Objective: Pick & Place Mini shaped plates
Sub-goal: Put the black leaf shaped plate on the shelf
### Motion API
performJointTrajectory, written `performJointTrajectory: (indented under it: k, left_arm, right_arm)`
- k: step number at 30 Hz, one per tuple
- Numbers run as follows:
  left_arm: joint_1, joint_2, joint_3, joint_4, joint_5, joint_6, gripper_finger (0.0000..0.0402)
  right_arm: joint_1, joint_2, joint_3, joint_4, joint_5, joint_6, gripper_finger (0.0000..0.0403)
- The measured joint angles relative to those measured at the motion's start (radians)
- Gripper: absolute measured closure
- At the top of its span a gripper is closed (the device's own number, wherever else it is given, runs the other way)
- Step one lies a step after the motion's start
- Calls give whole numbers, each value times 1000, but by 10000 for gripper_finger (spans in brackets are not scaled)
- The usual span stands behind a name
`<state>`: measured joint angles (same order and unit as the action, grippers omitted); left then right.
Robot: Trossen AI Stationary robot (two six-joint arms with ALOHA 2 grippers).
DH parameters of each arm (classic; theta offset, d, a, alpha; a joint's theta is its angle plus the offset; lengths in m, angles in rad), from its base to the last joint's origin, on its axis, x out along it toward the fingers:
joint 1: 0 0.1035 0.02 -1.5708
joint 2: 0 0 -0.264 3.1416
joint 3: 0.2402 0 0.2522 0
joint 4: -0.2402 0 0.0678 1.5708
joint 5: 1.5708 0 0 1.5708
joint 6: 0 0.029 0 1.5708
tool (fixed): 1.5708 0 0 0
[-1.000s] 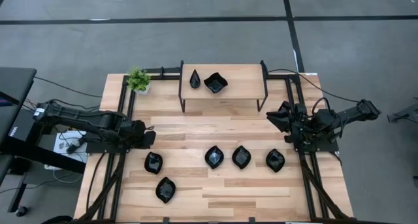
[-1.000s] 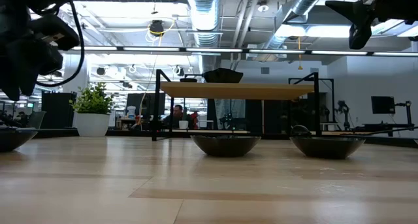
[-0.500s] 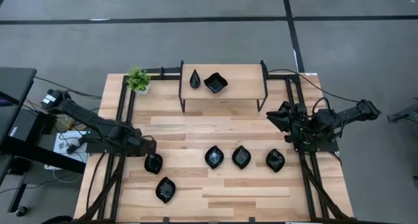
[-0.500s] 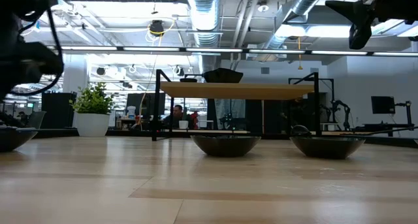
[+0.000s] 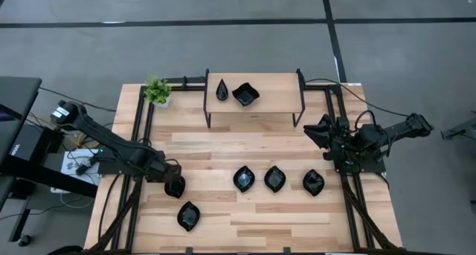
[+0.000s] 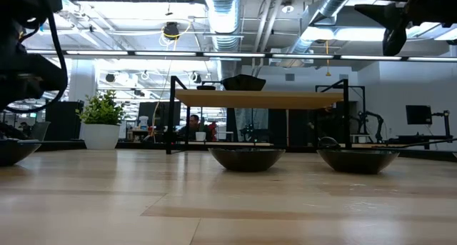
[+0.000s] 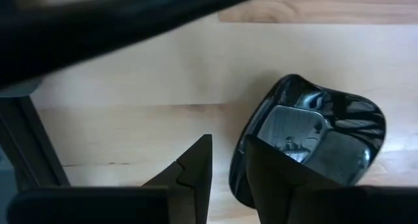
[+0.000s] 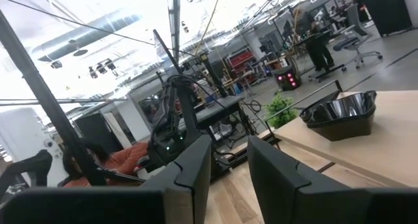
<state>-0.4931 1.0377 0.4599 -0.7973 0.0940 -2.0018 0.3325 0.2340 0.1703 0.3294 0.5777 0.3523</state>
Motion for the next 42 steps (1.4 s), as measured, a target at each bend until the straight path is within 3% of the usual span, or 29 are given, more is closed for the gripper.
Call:
performJointTrajectory:
  k: [11, 27, 42]
  left_arm:
    - [0, 57, 0, 89, -17, 4, 311]
    - [0, 57, 0, 92, -101, 42, 311]
    - [0, 57, 0, 100, -106, 60, 312]
  right_arm:
    - [0, 0, 0, -4, 0, 15, 306]
    - [0, 0, 0, -4, 0, 15, 306]
    - [0, 0, 0, -7, 0, 15, 306]
